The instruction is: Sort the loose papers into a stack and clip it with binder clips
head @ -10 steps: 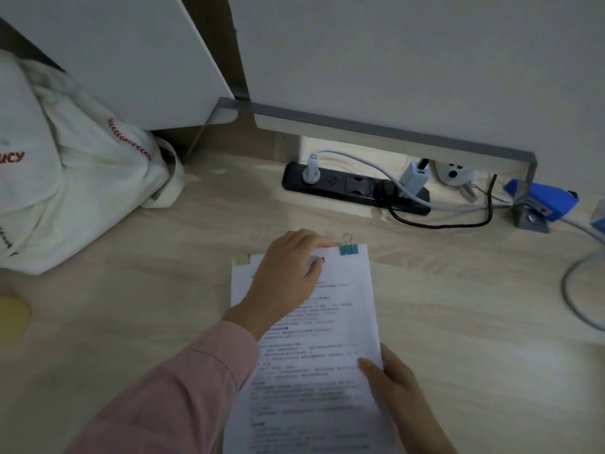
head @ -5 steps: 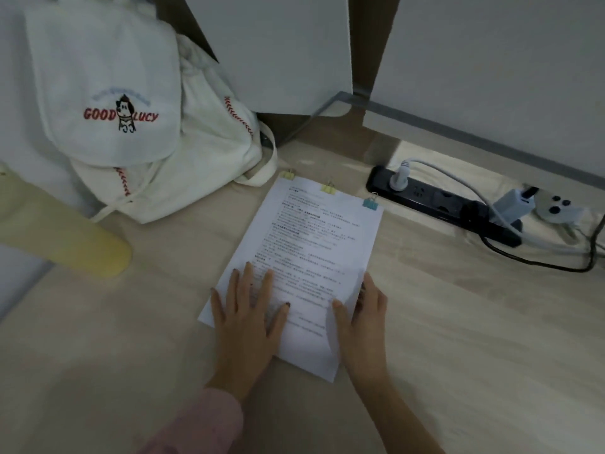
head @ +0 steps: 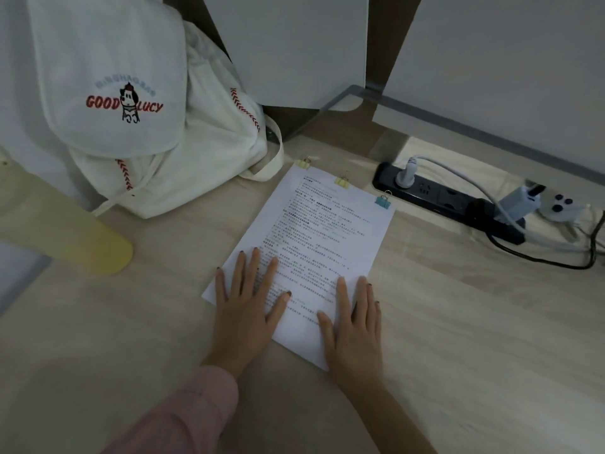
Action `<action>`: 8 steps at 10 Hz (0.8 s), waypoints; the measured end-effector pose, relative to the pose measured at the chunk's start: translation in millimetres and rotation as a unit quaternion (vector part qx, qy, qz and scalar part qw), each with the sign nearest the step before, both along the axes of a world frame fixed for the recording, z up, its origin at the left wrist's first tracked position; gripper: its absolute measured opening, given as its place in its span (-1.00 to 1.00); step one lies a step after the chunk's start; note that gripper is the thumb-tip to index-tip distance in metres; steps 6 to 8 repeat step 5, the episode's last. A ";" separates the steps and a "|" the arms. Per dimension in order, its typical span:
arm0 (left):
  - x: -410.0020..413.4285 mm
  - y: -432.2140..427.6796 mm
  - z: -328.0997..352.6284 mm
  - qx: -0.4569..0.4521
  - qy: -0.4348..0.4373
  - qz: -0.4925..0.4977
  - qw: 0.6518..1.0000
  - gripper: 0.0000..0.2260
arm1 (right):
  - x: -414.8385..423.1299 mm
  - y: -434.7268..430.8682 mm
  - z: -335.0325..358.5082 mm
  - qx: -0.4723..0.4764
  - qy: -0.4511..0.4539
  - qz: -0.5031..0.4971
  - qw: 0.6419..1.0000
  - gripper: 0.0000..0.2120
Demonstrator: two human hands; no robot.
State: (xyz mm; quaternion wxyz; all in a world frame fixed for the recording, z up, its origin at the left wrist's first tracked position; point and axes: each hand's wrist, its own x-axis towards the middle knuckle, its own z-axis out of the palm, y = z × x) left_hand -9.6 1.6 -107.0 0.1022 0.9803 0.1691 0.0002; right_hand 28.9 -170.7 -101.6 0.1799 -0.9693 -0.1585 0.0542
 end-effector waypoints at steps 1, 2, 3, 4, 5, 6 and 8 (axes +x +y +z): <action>-0.4 0.0 -1.1 0.001 0.001 0.001 1.000 -0.41 | 0.0 0.0 0.1 0.000 -0.004 0.000 1.000 -0.40; 1.2 1.2 -0.2 0.005 -0.001 0.000 1.000 -0.41 | 0.6 0.9 1.9 -0.006 -0.004 -0.003 1.000 -0.39; -0.9 -0.7 -1.0 0.013 -0.001 -0.001 1.000 -0.40 | 0.2 -1.7 6.3 -0.009 0.023 0.012 1.000 -0.36; 5.4 1.8 1.0 0.017 0.002 -0.010 1.000 -0.41 | 5.7 -5.8 13.3 0.008 0.084 0.031 0.996 -0.30; -2.1 0.4 2.1 0.001 -0.012 -0.011 1.000 -0.42 | 13.9 -16.2 41.3 0.123 0.198 -0.009 0.972 -0.34; -2.1 0.4 2.1 0.001 -0.012 -0.011 1.000 -0.42 | 13.9 -16.2 41.3 0.123 0.198 -0.009 0.972 -0.34; -2.1 0.4 2.1 0.001 -0.012 -0.011 1.000 -0.42 | 13.9 -16.2 41.3 0.123 0.198 -0.009 0.972 -0.34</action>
